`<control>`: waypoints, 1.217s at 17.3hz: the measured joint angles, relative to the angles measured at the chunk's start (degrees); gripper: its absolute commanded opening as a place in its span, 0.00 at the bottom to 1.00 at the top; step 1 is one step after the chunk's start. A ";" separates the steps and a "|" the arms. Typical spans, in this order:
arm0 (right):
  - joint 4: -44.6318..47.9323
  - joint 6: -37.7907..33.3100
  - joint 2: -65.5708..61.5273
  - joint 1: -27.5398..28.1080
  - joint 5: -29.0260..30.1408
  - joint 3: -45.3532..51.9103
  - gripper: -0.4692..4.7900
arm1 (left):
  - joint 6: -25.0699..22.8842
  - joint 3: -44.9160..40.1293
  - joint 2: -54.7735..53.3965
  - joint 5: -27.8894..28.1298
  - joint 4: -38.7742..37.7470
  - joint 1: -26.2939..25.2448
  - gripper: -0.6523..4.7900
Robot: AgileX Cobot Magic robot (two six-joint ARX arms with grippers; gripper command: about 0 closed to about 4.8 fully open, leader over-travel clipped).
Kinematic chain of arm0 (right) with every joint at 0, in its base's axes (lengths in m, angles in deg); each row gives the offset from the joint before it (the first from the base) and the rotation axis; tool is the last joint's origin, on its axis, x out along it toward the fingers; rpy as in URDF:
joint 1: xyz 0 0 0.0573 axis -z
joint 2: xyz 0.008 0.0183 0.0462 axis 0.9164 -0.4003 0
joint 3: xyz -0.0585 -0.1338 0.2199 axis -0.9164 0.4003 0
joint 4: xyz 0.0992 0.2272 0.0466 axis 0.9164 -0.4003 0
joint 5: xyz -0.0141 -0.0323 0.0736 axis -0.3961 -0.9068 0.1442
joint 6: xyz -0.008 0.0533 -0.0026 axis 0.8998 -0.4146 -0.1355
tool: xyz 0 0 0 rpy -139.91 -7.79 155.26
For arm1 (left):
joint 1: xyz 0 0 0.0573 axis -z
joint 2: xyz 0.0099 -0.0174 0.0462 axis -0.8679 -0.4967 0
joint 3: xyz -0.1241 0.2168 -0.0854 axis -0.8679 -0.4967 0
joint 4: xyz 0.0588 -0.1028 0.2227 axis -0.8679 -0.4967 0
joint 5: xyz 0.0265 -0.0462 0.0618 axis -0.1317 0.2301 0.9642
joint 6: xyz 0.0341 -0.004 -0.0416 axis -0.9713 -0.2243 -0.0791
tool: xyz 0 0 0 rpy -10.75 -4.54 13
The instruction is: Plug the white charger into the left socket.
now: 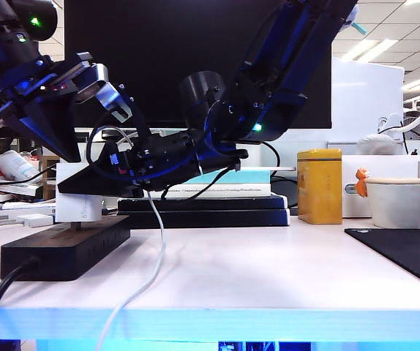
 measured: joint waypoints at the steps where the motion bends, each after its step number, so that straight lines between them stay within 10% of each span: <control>1: -0.22 0.57 0.04 -0.07 -0.04 -0.02 0.36 | 0.00 -0.28 0.15 -0.02 0.09 -0.02 0.11; 18: -4.94 8.57 0.04 -1.14 -2.10 -0.20 0.36 | -0.42 -3.28 0.57 -0.83 0.76 -0.09 0.11; 19: -4.92 8.57 0.04 -1.14 -2.10 -0.20 0.42 | -0.42 -3.28 0.57 -0.85 0.76 -0.09 0.11; 21: -4.94 8.28 0.11 -1.14 -2.49 -0.20 0.83 | -0.44 -3.13 0.55 -0.90 0.68 -0.09 0.11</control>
